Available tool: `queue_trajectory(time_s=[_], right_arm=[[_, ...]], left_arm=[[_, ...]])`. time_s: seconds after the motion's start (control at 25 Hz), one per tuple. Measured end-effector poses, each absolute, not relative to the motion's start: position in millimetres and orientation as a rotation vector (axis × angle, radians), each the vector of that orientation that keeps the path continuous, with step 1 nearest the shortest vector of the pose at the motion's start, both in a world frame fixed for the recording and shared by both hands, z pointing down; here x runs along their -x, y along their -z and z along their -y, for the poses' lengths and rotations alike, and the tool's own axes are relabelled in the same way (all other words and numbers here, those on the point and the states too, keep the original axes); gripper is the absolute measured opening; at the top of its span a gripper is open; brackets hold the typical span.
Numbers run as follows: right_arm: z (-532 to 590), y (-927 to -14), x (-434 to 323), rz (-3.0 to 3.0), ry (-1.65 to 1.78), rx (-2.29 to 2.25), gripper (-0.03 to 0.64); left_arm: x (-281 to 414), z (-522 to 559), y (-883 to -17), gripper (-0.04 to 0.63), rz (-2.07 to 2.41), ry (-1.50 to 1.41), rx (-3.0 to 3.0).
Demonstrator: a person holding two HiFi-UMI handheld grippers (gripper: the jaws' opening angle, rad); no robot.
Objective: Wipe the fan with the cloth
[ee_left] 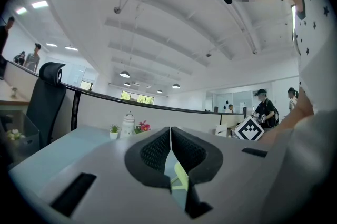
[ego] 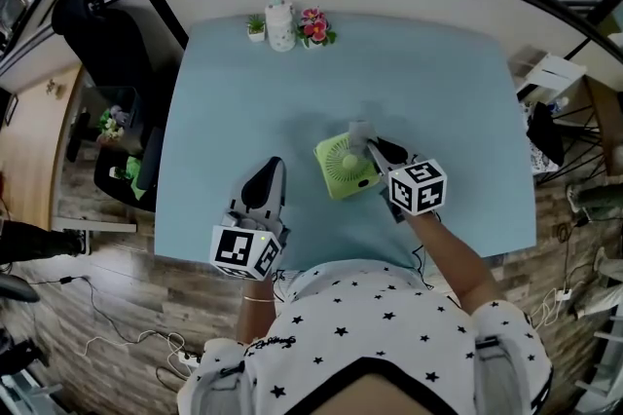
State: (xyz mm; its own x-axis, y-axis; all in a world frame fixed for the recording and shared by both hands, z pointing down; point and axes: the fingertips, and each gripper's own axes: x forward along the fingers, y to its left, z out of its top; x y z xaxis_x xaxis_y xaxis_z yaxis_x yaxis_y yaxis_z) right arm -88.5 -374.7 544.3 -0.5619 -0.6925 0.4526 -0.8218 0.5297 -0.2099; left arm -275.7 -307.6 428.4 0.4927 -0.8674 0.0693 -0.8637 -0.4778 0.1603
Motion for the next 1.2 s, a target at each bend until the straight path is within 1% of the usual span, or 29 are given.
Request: queue_trajectory(time_s=[0.16,0.4,0.6,0.88,1.0,1.2], right_arm=[[374,-553,73,2.410,-0.601,-1.304,0.029],[371,-541,78,2.446,-0.588,-1.330,0.029],[354,-522,112,2.558,-0.560,-1.234,0.029],[323,-542,173,2.601,-0.583,-1.006,0.029],[313,-554,183,2.587,-0.584,-0.949,0.029],[314,-567,179,2.545,-0.583,-0.964,0.029]], left_arm=[[275,305,-427,0.032,1.497,0.035,-2.563],[273,298,-427,0.032,1.490,0.034,-2.566],[274,291,-427,0.032,1.493,0.030,-2.564],[284,278,-426,0.032,1.521,0.013,-2.555],[288,273,-426,0.032,1.535,0.003,-2.549],[295,268,-425,0.032,1.553,-0.005,-2.541]])
